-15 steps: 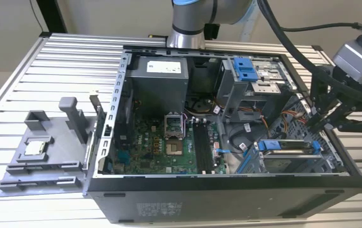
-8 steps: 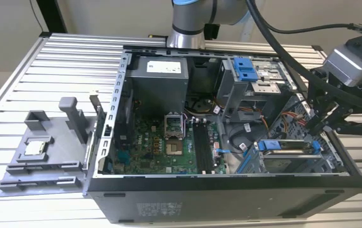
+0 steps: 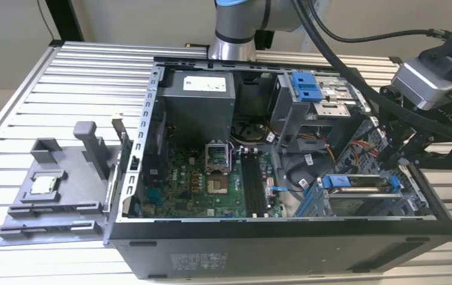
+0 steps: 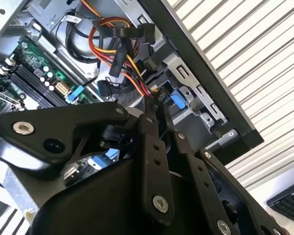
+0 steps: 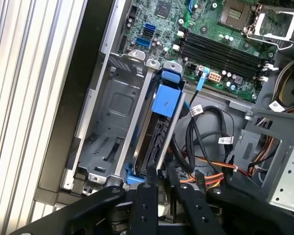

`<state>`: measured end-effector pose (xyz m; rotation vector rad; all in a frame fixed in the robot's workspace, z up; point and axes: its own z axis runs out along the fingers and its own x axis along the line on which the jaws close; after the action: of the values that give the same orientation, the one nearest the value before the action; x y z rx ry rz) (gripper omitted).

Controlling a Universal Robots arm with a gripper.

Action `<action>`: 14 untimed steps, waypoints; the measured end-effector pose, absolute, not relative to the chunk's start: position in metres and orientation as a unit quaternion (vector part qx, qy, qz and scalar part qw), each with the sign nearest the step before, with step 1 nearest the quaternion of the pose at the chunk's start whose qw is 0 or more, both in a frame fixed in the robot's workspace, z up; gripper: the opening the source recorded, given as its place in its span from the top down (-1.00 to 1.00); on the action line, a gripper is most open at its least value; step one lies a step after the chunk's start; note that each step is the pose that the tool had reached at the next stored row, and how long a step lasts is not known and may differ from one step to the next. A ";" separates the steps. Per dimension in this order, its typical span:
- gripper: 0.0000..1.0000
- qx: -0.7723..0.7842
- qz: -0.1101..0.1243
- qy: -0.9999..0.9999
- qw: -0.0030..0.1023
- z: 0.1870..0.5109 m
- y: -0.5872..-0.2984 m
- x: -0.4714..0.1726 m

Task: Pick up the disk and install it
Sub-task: 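Insert the first disk wire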

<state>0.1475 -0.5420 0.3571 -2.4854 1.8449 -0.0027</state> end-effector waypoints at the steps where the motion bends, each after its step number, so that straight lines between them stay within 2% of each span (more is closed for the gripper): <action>1: 1.00 -0.803 -0.001 0.596 0.023 0.357 -0.542 0.146; 8: 1.00 -0.803 -0.001 0.596 0.024 0.357 -0.542 0.145; 14: 1.00 -0.802 -0.008 0.596 0.029 0.357 -0.542 0.133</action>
<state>0.1330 -0.5420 0.3571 -2.4760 1.8386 -0.0258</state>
